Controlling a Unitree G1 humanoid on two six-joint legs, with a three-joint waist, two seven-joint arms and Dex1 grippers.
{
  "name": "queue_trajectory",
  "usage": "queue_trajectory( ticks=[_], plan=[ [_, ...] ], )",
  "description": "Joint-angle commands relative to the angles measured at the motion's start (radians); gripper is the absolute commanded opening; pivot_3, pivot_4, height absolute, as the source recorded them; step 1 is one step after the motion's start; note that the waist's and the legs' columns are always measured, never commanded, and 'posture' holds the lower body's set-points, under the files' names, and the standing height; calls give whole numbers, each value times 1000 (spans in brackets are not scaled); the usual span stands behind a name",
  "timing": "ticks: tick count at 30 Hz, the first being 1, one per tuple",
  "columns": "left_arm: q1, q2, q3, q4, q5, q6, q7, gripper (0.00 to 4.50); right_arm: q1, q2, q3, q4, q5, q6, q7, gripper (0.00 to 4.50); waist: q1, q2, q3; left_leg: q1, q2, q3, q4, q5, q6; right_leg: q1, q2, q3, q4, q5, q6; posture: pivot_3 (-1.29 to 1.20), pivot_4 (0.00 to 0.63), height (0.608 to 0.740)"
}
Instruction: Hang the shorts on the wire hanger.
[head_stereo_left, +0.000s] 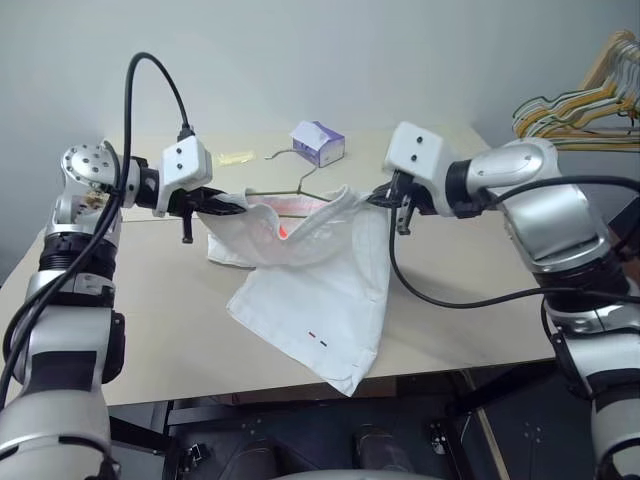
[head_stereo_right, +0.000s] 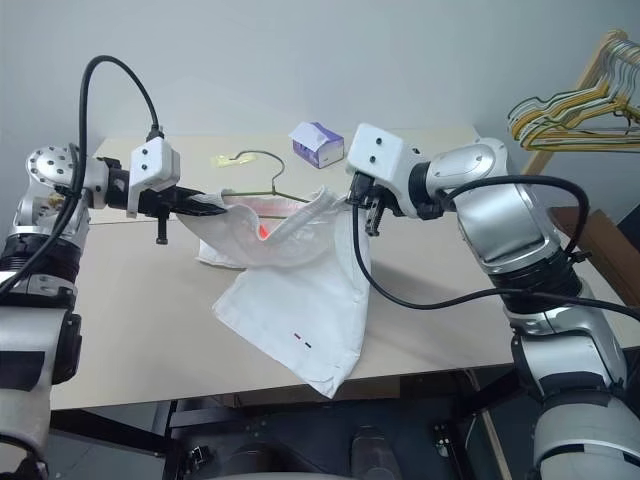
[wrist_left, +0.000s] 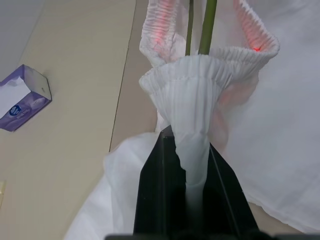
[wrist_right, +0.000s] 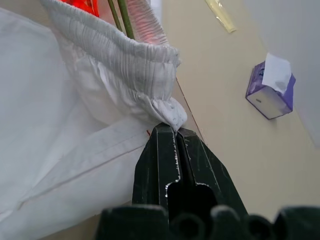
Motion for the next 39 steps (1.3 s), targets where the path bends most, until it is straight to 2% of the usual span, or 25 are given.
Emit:
queue_trajectory(
  ticks=[1,3,6,10,24,34,37,39],
  plan=[
    [-4,-1,48,-51,-58,28,-9,0,3,2,-11,-8,-48,-113,-25,21,0,0,0,0,0,0,0,0,0,0,0,0,0,0,0,-43,0,740],
    [-1,6,42,-60,-54,26,-11,0,23,10,-15,2,-60,-187,-31,21,0,0,0,0,0,0,0,0,0,0,0,0,0,0,0,-43,0,740],
    [0,9,40,-61,-50,22,-10,0,41,19,-27,13,-57,-233,-18,665,-1,0,0,1,0,0,0,0,0,0,0,0,-1,0,0,-45,0,740],
    [-4,11,43,-60,-53,28,-16,0,54,29,-28,69,-76,-278,-18,1951,-1,0,0,1,0,0,0,0,0,1,0,0,0,0,0,-45,0,740],
    [-2,11,53,-63,-71,21,-46,0,82,73,-77,188,10,-394,77,1951,-2,0,0,2,0,0,0,0,0,1,0,0,-1,0,0,-43,0,740],
    [3,10,52,-75,-89,11,-63,0,36,139,-87,299,46,-368,145,1951,-4,0,0,2,0,0,0,0,0,1,0,0,0,0,0,-36,0,740],
    [2,12,55,-75,-93,13,-61,0,34,144,-82,303,48,-357,165,1334,-3,0,0,2,0,0,0,0,0,1,0,0,0,0,0,-36,0,740],
    [2,12,60,-74,-99,18,-60,0,41,144,-81,298,44,-363,171,678,-3,0,0,2,0,0,0,0,0,1,0,0,0,0,0,-36,0,740]
  ],
)
